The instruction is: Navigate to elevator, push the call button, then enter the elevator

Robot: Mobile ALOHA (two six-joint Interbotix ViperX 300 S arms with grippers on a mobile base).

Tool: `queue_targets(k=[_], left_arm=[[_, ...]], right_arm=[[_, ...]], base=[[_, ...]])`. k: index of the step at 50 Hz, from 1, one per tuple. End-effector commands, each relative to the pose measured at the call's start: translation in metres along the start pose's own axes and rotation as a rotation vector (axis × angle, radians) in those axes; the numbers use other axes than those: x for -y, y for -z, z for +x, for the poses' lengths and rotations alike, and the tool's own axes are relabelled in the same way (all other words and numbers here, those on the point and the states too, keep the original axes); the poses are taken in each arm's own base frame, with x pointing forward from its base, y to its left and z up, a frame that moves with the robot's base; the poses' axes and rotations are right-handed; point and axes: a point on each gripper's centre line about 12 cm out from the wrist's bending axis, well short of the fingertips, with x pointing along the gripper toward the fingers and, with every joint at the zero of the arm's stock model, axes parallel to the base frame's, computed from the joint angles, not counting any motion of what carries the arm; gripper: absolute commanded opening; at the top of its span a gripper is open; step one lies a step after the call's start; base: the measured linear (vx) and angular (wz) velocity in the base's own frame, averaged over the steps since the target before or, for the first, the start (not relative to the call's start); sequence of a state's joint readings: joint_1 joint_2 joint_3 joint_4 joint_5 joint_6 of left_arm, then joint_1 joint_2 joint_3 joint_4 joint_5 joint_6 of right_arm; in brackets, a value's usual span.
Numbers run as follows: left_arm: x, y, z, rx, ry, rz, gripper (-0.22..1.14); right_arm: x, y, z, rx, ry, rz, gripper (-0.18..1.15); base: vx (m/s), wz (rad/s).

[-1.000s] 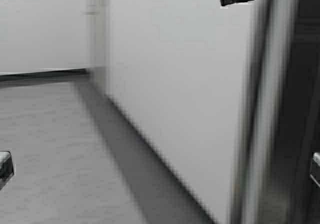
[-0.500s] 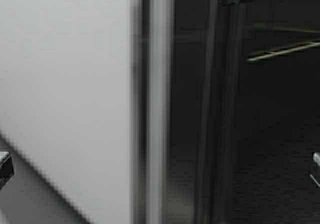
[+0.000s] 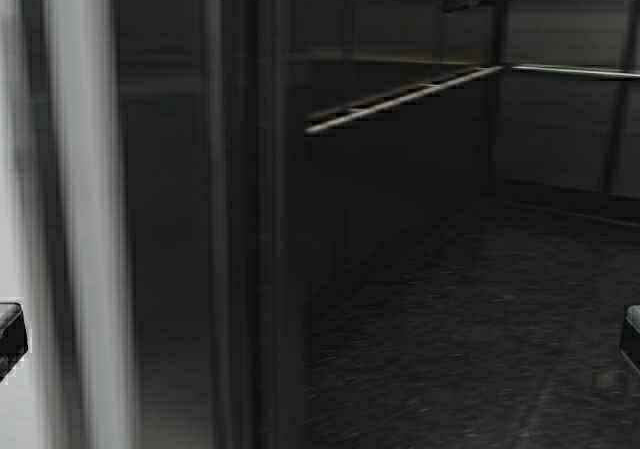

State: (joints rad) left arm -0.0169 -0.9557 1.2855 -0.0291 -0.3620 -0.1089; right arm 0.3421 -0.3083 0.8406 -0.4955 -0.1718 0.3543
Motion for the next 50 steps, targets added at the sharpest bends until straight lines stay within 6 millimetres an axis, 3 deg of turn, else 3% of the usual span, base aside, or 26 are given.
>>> queue_targets(k=[1,19,50], left_arm=[[0.001,-0.009,0.004,0.027,0.003,0.003,0.03],[0.001,-0.012,-0.007,0.064,0.007,-0.008,0.03],[0.001,-0.010,0.002,0.034,0.004,0.010,0.03]], right_arm=[[0.002,-0.017,-0.001,0.050,0.003,0.001,0.05],[0.000,-0.019,0.001,0.084,-0.015,0.003,0.05],[-0.002,-0.014,-0.002,0.076,-0.020,0.017,0.05]], base=[[0.36,-0.54],[0.36,-0.52],[0.43,-0.13]])
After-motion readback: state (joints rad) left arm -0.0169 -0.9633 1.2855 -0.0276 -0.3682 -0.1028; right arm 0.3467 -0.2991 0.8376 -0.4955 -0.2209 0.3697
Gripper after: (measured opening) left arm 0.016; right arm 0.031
